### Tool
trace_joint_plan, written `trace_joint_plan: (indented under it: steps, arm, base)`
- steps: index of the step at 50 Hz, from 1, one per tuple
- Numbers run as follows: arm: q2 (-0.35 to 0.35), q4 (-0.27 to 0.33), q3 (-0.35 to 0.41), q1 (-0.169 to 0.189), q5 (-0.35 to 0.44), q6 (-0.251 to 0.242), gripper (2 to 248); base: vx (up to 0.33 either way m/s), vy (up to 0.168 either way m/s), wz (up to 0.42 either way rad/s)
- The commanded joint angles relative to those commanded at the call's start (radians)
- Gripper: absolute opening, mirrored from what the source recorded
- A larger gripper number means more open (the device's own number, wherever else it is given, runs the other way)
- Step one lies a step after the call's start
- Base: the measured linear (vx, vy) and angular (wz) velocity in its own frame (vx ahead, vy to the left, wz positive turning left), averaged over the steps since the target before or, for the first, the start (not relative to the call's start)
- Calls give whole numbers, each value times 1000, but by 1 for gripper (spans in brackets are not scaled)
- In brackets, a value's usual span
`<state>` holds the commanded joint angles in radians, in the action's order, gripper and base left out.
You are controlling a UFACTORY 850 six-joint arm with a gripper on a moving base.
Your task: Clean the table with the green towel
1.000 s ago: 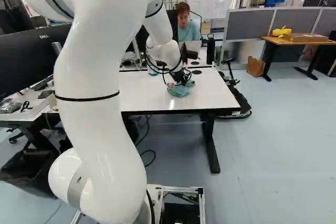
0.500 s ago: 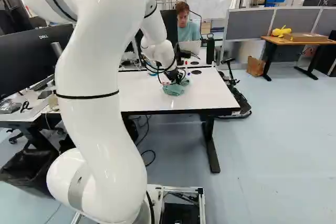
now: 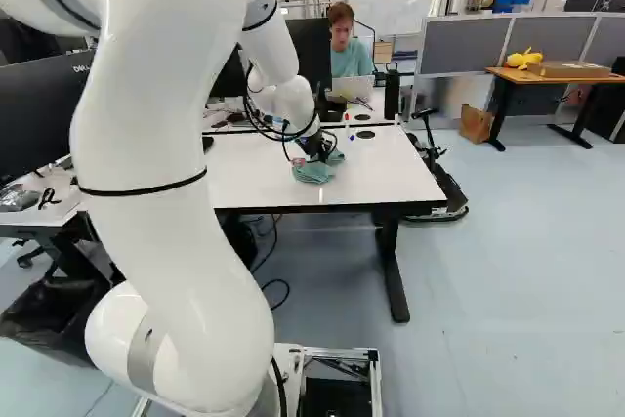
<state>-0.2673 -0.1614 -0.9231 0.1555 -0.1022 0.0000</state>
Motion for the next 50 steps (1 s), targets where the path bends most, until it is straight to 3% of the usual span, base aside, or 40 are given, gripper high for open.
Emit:
trace_joint_plan:
  steps: [8,50]
  arm:
    - [30,0,36,5,0,0,46]
    - [129,0,58,4,0,0,46]
  base:
    - [0,0,0]
    - [0,0,0]
